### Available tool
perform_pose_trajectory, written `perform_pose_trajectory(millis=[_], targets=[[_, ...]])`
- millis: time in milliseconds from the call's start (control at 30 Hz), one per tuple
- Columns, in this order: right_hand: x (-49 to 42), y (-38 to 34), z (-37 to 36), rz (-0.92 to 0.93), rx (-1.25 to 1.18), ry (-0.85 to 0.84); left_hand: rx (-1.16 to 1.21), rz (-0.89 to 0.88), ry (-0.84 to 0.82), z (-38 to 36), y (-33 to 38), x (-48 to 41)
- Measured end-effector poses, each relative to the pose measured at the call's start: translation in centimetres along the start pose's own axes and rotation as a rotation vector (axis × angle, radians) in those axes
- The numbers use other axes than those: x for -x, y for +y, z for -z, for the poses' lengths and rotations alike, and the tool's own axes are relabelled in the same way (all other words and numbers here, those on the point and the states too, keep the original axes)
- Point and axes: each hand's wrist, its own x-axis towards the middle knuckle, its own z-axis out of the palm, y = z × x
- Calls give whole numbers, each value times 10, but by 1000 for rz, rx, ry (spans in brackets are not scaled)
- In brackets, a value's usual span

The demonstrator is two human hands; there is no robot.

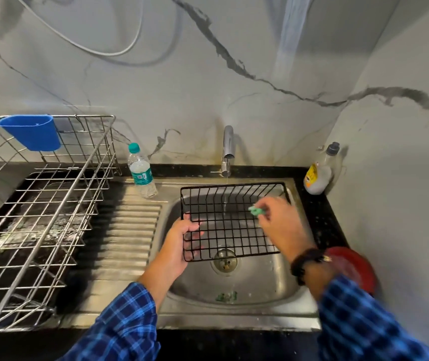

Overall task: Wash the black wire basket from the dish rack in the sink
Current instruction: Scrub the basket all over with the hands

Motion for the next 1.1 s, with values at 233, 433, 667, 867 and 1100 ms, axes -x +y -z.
perform_pose_trajectory(millis=[233,433,667,867,1100], targets=[[-14,-64,-59,59,141,-98,-122,-125,-121,-18,7,4],[-22,-46,-25,-48,381,-113,-66,-176,-71,-3,15,-3],[-3,-81,-66,-1,348,-290,-116,-280,-95,-13,16,-1],[-22,-49,-14,-163,531,-293,-20,-317,-69,1,8,-5],[-3,-101,-52,-98,291,-459,-92,-382,-117,-12,3,-5]])
